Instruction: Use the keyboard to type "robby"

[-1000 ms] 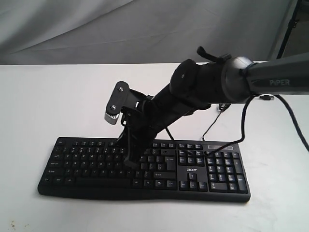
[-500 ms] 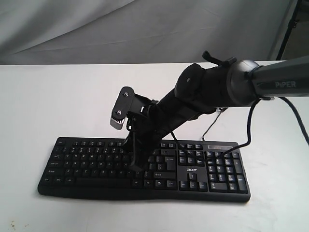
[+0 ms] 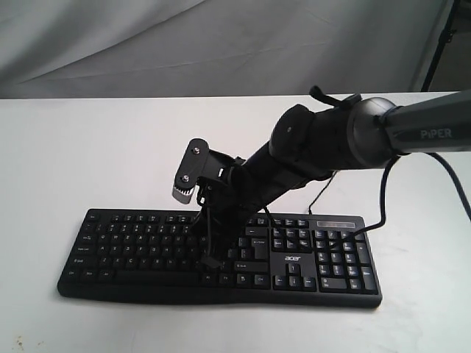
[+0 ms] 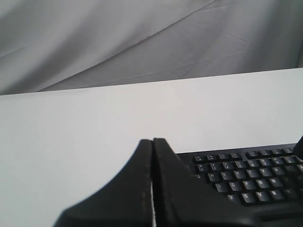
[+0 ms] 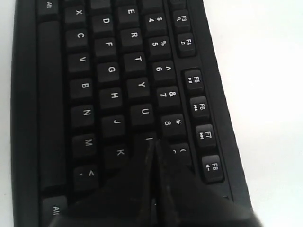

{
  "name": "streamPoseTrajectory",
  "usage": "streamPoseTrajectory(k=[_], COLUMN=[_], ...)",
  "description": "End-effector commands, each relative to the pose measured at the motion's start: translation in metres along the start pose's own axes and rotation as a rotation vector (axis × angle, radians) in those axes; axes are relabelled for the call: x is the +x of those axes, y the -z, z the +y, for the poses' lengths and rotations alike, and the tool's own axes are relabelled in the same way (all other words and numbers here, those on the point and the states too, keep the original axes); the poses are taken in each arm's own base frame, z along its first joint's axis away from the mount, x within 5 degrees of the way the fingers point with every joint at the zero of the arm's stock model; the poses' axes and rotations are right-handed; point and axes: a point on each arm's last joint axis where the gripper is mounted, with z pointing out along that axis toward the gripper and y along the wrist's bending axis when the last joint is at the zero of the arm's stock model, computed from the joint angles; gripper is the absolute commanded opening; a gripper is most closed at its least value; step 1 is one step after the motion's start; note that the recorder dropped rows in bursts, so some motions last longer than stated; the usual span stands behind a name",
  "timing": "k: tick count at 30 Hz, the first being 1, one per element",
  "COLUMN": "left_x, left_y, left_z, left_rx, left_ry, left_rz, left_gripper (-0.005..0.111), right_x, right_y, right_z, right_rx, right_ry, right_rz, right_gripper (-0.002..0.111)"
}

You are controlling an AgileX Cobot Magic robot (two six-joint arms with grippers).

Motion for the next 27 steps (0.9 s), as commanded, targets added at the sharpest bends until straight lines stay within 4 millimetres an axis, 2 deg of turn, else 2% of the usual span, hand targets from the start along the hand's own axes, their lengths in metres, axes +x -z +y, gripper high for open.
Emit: streamPoseTrajectory(k=[1, 20, 24, 27], left_x=[0.001, 0.001, 0.001, 0.001], left_y=[0.000, 0.000, 0.000, 0.000], left_z=[0.000, 0.000, 0.000, 0.000], left_rx=[0.005, 0.005, 0.005, 0.005], left_ry=[-0.003, -0.003, -0.003, -0.003], left_rz=[-0.005, -0.005, -0.005, -0.005], left_gripper=[0.000, 0.000, 0.000, 0.000], right_x=[0.005, 0.020, 0.013, 0.001], right_y=[-0.004, -0.026, -0.017, 0.000], right_z=[-0.003, -0.003, -0.003, -0.004], right_rx=[0.013, -0.021, -0.009, 0.020], right_ry=[-0.008, -0.042, -0.033, -0.015], right_rz=[0.010, 0.049, 0.025, -0.012], right_gripper=[0.000, 0.000, 0.000, 0.000])
